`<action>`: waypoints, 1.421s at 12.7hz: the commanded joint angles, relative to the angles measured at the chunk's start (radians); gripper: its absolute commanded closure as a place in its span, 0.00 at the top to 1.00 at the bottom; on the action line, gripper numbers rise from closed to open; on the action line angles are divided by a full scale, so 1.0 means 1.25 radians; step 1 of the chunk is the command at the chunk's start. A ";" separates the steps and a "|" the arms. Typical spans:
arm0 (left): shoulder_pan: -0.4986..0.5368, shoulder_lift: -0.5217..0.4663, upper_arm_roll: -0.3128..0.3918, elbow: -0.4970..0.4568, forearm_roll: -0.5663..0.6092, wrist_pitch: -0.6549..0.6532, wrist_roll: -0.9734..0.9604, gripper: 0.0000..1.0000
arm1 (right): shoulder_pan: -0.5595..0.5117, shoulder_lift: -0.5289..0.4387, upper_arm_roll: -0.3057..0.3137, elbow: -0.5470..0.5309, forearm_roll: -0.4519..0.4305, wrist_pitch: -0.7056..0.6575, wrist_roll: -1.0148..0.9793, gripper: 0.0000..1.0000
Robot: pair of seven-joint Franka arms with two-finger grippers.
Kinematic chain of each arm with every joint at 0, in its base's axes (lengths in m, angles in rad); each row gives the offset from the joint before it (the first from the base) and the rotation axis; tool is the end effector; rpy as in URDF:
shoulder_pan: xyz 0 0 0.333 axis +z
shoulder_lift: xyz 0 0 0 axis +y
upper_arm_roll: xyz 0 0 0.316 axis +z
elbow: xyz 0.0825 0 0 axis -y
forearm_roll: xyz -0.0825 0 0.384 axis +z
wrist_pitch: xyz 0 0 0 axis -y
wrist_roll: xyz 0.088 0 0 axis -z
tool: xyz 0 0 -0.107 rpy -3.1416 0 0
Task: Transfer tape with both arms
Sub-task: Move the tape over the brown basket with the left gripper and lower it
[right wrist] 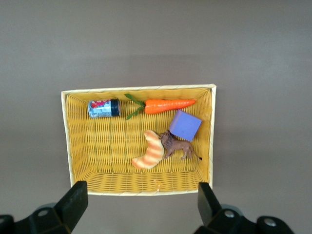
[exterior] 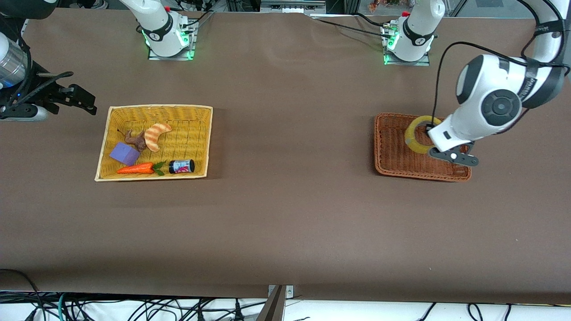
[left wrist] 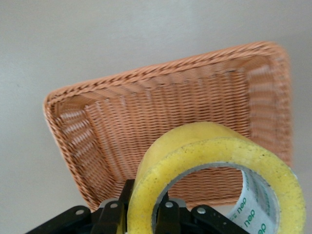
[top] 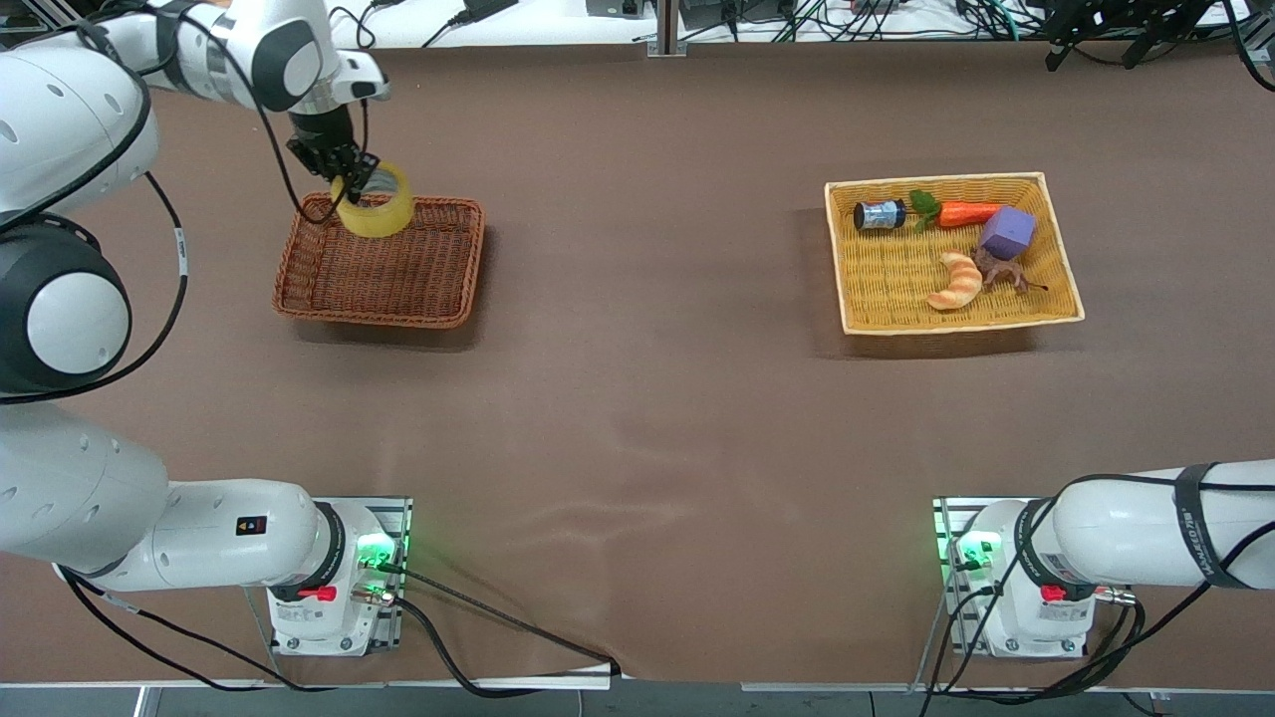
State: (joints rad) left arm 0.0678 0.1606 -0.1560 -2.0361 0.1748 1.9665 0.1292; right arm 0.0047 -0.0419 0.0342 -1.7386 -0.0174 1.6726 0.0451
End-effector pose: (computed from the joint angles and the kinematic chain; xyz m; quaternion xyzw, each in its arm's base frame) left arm 0.5523 -0.0360 0.3510 -0.9801 0.1502 0.1143 0.0614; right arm 0.5456 0.0199 0.5767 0.9999 -0.0021 -0.0117 0.0099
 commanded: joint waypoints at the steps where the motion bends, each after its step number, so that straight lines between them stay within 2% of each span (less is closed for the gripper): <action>1: 0.003 -0.011 0.028 -0.103 0.015 0.148 0.065 0.00 | -0.005 0.002 0.003 0.020 0.005 -0.036 -0.008 1.00; 3: 0.008 -0.003 0.032 -0.182 0.015 0.279 0.065 0.00 | -0.003 0.002 0.005 0.020 0.007 -0.037 -0.009 1.00; 6: 0.019 0.031 0.038 -0.215 0.020 0.376 0.065 0.00 | -0.003 0.002 0.005 0.020 0.005 -0.037 -0.009 1.00; 14: 0.038 0.164 0.043 -0.216 0.021 0.547 0.062 0.00 | -0.005 0.002 0.003 0.021 0.005 -0.038 -0.009 1.00; 15: 0.038 0.161 0.041 -0.209 0.021 0.545 0.059 0.14 | -0.005 0.002 0.002 0.021 0.005 -0.038 -0.009 1.00; 16: 0.038 0.151 0.041 -0.198 0.020 0.532 0.056 0.65 | -0.005 0.002 0.002 0.021 0.005 -0.038 -0.008 1.00; 17: 0.038 0.128 0.040 -0.184 0.011 0.480 0.059 0.88 | -0.005 0.002 0.002 0.021 0.005 -0.038 -0.008 1.00; 18: 0.037 0.106 0.037 -0.152 0.009 0.403 0.061 1.00 | -0.005 0.002 0.002 0.021 0.005 -0.037 -0.008 1.00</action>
State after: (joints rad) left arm 0.1078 0.3433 -0.1041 -2.2811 0.1814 2.5932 0.1929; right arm 0.0049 -0.0422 0.0346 -1.7360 -0.0172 1.6499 0.0451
